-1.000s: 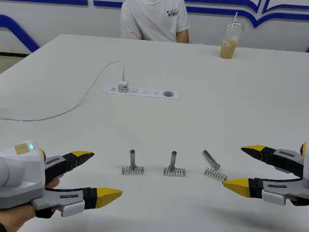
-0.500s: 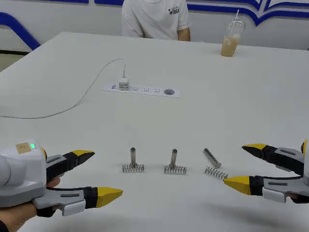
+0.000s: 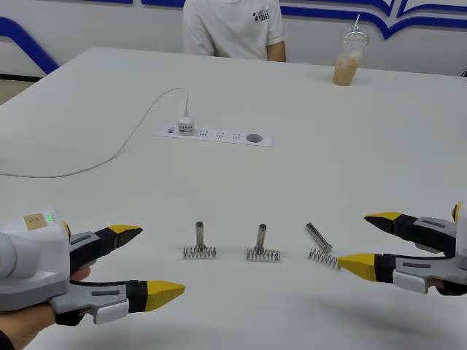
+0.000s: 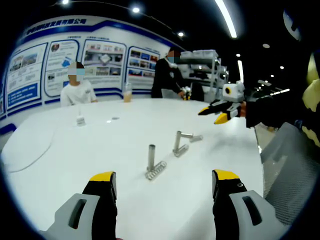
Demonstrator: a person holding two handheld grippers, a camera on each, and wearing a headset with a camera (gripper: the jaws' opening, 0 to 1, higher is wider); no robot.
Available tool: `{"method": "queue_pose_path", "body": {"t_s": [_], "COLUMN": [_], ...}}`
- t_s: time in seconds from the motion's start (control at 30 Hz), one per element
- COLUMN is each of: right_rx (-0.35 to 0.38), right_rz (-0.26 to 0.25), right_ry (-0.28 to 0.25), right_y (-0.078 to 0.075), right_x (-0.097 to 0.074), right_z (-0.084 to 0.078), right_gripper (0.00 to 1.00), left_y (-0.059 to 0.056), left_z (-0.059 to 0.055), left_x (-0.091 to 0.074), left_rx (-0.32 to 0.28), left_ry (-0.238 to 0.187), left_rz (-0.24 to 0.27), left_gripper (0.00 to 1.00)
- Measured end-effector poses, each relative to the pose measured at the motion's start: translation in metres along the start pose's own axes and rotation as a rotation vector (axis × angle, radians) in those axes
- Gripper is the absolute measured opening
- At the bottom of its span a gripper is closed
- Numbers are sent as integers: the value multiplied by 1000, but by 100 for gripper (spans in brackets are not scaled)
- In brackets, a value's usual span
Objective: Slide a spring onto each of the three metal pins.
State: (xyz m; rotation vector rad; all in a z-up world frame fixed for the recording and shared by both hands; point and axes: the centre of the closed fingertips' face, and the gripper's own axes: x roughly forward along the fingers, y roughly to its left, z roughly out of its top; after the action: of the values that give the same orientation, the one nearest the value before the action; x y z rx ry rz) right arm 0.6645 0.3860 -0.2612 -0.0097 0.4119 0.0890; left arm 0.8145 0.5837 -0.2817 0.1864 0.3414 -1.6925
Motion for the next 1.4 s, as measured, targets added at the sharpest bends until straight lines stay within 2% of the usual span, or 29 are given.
{"method": "queue_pose_path", "body": {"t_s": [0.23, 0.43, 0.53, 0.7, 0.83, 1.1, 1.4], "right_rx": [12, 45, 58, 81, 75, 112, 145], "right_rz": [-33, -93, -116, -127, -148, -184, -224], "right_ry": [35, 108, 151, 206, 258, 321, 418], "right_y": [-11, -28, -33, -35, -37, -43, -49], "right_x": [12, 24, 32, 47, 60, 80, 90], "right_z": [6, 5, 2, -3, -10, -20, -38], "right_gripper": [53, 43, 38, 31, 28, 21, 15], "left_y": [-3, -3, -4, -5, -5, -5, -5], "left_z": [-1, -2, -2, -3, -4, -6, -10], "left_x": [1, 0, 0, 1, 1, 1, 2], "left_rx": [-1, -6, -7, -7, -12, -19, -25], "left_ry": [-2, -2, -1, -1, 1, 5, 5], "left_rz": [-5, -3, -4, -5, -6, -6, -9], "left_gripper": [79, 79, 79, 79, 78, 78, 77]}}
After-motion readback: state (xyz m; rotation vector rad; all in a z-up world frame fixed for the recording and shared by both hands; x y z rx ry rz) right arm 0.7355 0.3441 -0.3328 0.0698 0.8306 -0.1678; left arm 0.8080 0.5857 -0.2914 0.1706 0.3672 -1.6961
